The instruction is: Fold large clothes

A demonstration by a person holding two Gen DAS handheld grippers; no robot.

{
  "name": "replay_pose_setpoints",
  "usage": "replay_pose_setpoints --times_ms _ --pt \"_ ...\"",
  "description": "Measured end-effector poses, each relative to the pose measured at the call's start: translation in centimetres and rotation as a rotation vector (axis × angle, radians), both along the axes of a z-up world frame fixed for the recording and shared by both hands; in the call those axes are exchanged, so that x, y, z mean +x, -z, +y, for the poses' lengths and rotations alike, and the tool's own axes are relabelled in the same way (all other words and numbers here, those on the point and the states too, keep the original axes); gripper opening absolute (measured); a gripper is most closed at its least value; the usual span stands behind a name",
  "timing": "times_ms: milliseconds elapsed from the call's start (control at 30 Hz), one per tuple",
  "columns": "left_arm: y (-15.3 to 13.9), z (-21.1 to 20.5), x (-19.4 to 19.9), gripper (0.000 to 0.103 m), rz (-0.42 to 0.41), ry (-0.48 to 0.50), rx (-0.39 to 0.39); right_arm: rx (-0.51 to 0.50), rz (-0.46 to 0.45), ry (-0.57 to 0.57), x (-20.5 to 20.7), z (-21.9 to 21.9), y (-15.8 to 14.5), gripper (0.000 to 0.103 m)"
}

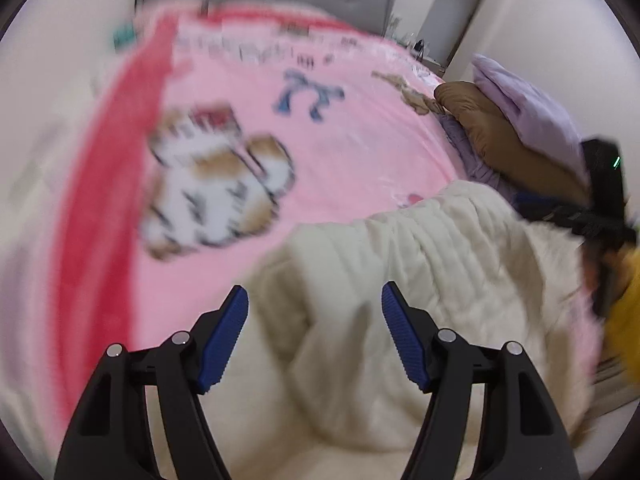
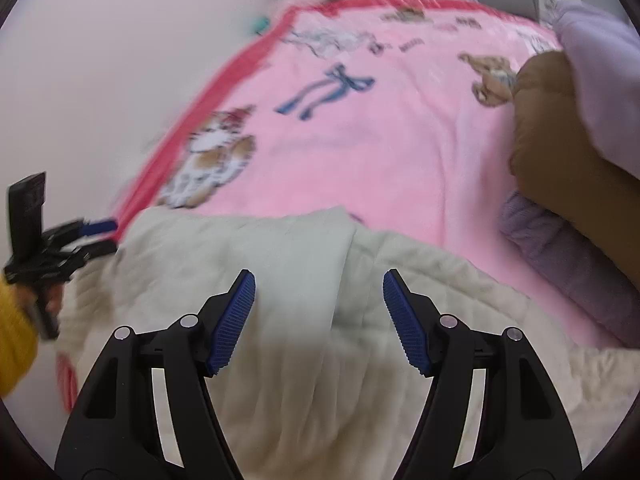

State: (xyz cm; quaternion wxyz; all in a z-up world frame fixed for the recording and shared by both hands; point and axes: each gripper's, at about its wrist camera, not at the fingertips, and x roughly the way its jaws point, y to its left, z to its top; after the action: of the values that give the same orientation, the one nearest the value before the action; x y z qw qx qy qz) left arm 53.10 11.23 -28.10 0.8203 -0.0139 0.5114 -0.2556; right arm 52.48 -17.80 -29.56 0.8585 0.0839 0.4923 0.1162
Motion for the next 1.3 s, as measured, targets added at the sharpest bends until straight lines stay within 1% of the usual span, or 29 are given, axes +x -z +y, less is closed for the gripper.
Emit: replay_pose_setpoints --times_ms 67,100,133,167,200,233,267,300,333,433,467,533,600,633,733,767,800,833,867,900,933,1000,1067,1100,1133,1200,1233,1267,1300 --pt "1.1 -0.4 1.0 0.068 0.043 -0.019 -0.039 0.022 0.013 0.002 1.3 0.5 1.0 0.064" --pt "1.4 -0.8 1.2 0.068 0.049 -0.013 -0.055 0.041 0.017 -0.007 1.9 0.9 1.5 0.061" --pt "1.6 -1.1 1.2 0.051 0.046 0.001 -0.076 0.053 0.023 -0.012 2.3 1.2 1.9 0.057" --pt "1.5 -1.6 1.2 0.039 0.029 0.013 -0.072 0.063 0.034 -0.017 2.7 1.4 2.3 0.039" --pt "1.5 -2.1 1.1 0.030 0.004 0.006 -0.035 0.076 0.051 -0.016 3.1 1.6 2.8 0.032" --pt "1.6 -2.4 1.1 0.022 -0.003 0.006 -0.023 0.085 0.057 -0.011 3.2 1.7 3.1 0.027" --pt "1.7 -2.6 1.2 0.020 -0.001 -0.001 -0.018 0.093 0.061 -0.019 3.3 1.8 3.2 0.020" --pt "1.5 -2.8 1.3 0.017 -0.010 -0.016 0.002 0.060 0.056 -0.028 3.3 2.2 3.0 0.017" --pt "1.0 -3.0 1.2 0.015 -0.035 -0.020 0.016 0.018 0.031 -0.049 3.2 2.7 2.3 0.015" --pt "-1.1 -3.3 0.0 0.014 -0.184 -0.002 0.049 -0.099 -0.071 -0.087 2.4 3.9 -0.3 0.013" --pt "-0.9 -3.5 -0.2 0.014 -0.200 0.015 0.068 -0.119 -0.086 -0.096 2.3 4.0 -0.7 0.013" --pt "0.5 -3.5 0.3 0.014 -0.149 0.024 0.084 -0.122 -0.048 -0.087 2.6 3.6 0.3 0.013" --pt "1.8 -3.3 0.4 0.016 -0.101 0.022 0.067 -0.135 0.014 -0.067 3.1 3.2 2.3 0.013" --pt "2.3 -3.3 0.4 0.016 -0.091 0.021 0.062 -0.148 0.038 -0.064 3.2 3.1 3.4 0.013" --pt "3.3 -3.5 0.0 0.020 -0.083 0.032 0.079 -0.166 0.075 -0.037 3.2 2.6 5.6 0.019" --pt "3.1 -3.5 -0.3 0.023 -0.100 0.035 0.091 -0.161 0.063 -0.016 3.0 2.2 5.5 0.027" --pt "2.9 -3.4 -0.5 0.027 -0.111 0.035 0.095 -0.148 0.046 0.002 2.8 2.0 5.1 0.030" --pt "2.3 -3.0 -1.0 0.032 -0.127 0.028 0.093 -0.133 0.024 0.014 2.4 1.8 4.6 0.031" --pt "2.0 -2.7 -1.4 0.035 -0.142 0.022 0.095 -0.111 -0.023 0.028 1.5 1.5 3.5 0.031" --pt "1.2 -2.1 -2.4 0.037 -0.181 -0.001 0.099 -0.103 -0.050 0.033 0.8 1.4 2.7 0.031" --pt "0.4 -1.5 -3.5 0.038 -0.225 -0.022 0.103 -0.106 -0.093 0.037 -0.5 1.4 1.7 0.031" --pt "-1.0 -1.3 -6.3 0.038 -0.341 -0.059 0.142 -0.123 -0.192 0.019 -3.4 1.8 -0.4 0.032" --pt "-1.8 -2.5 -9.6 0.038 -0.444 -0.031 0.213 -0.122 -0.259 -0.033 -6.1 2.9 -1.6 0.032" --pt "-1.7 -3.4 -11.0 0.038 -0.473 -0.004 0.240 -0.124 -0.259 -0.050 -6.9 3.5 -1.8 0.032" --pt "-1.6 -4.2 -12.1 0.038 -0.486 0.025 0.249 -0.126 -0.250 -0.068 -7.8 4.2 -1.6 0.032" --pt "-0.3 -5.7 -13.4 0.038 -0.443 0.101 0.256 -0.134 -0.218 -0.097 -8.9 5.3 -0.6 0.033" --pt "0.7 -6.3 -13.6 0.038 -0.411 0.127 0.269 -0.161 -0.192 -0.109 -9.3 5.8 0.4 0.034" --pt "2.1 -6.7 -13.7 0.038 -0.366 0.143 0.287 -0.224 -0.145 -0.117 -9.5 6.4 1.9 0.036" --pt "2.9 -6.7 -13.7 0.038 -0.345 0.138 0.292 -0.245 -0.118 -0.128 -9.6 6.6 2.9 0.037"
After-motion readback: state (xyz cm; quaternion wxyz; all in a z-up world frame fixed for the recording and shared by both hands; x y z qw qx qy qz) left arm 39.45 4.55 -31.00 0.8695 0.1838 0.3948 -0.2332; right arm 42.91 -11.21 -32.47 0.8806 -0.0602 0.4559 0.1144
